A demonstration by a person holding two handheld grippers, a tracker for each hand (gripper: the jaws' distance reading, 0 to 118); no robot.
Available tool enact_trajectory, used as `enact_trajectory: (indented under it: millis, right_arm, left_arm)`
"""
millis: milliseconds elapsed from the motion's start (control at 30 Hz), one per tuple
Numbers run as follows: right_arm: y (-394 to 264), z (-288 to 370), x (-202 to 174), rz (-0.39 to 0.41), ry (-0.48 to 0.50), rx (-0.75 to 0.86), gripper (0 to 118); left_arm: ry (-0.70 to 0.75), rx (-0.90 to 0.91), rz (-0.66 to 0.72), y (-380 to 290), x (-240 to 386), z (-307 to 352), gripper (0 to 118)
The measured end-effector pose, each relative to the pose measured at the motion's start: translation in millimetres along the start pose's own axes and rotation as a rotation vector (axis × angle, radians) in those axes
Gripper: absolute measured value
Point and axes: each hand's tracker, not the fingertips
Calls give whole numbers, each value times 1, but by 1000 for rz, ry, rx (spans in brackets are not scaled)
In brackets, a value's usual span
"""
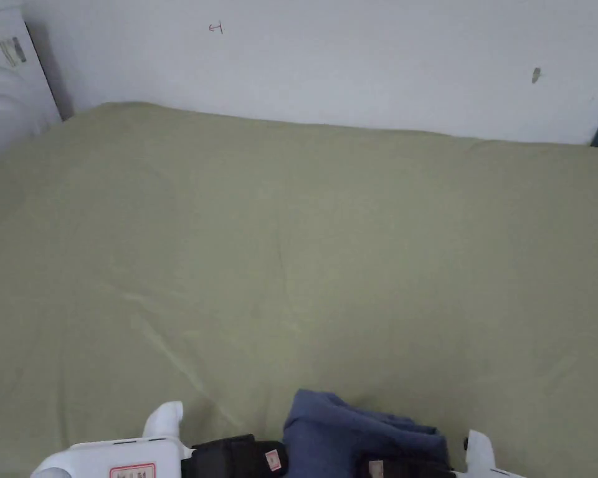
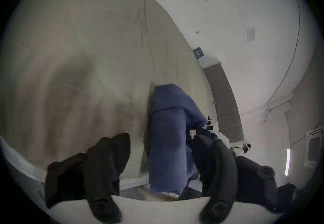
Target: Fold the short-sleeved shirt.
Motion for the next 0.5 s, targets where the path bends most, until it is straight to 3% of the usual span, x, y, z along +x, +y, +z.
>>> enact_trajectory:
  millis: [233, 267, 300, 333, 367, 500]
  right_arm:
    - [-4, 3, -9, 19, -1, -10, 0]
    - [-4, 3, -10, 24, -6, -12, 0]
    - [-4, 3, -9, 30, -9, -13, 0]
    - [-4, 4, -9, 34, -11, -11, 0]
    - [-4, 5, -9, 35, -10, -8, 0]
    - [-8, 12, -16, 61, -38, 10, 0]
  left_arm:
    - [-95, -71, 14, 0, 8, -47, 82]
    - [-71, -95, -2, -2, 15, -53, 79]
    - [-38, -111, -41, -4, 22, -57, 68]
    - [24, -110, -91, -4, 27, -59, 39]
    - [96, -127, -118, -4, 27, -62, 30]
    - [13, -115, -32, -4, 19, -54, 30]
